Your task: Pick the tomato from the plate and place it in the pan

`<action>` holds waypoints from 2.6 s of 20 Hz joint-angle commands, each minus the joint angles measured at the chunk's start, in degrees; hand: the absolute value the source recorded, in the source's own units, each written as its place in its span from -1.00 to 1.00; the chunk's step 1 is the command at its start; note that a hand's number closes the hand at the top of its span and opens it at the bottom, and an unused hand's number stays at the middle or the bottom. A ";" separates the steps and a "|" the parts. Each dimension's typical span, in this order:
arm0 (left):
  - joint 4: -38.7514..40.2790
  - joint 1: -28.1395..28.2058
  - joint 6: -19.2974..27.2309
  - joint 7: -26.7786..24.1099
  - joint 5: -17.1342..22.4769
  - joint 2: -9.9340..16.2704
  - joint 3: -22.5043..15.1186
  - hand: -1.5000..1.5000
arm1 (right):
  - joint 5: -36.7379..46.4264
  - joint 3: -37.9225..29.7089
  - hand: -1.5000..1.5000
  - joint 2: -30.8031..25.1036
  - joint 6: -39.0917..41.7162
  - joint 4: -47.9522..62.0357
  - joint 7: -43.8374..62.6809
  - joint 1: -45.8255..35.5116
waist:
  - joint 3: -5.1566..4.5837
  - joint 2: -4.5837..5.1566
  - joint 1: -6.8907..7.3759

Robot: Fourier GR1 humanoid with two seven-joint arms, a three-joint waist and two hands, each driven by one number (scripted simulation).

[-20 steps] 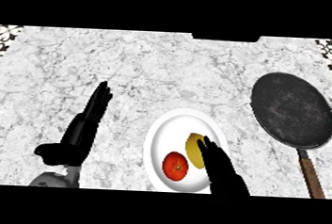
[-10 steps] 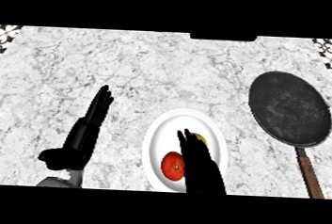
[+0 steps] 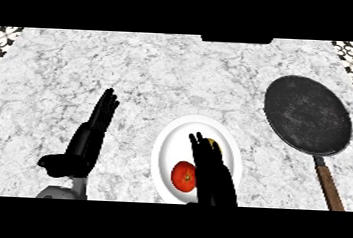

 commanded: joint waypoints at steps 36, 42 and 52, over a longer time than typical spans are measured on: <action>-4.59 1.90 -4.14 3.21 -2.20 -1.34 2.70 0.00 | 3.76 -8.57 1.00 0.46 -3.38 24.48 18.10 -28.95 | 0.00 0.12 1.10; -2.67 0.59 -2.10 2.73 -3.90 -3.69 1.70 0.00 | 18.10 -5.67 1.00 0.45 -4.51 18.13 28.05 -34.28 | -0.02 -0.21 0.20; -0.61 2.57 -3.13 0.25 -3.76 -3.32 2.44 0.00 | 21.56 -18.18 1.00 0.43 -12.71 11.17 24.86 -29.22 | 0.03 0.00 -0.45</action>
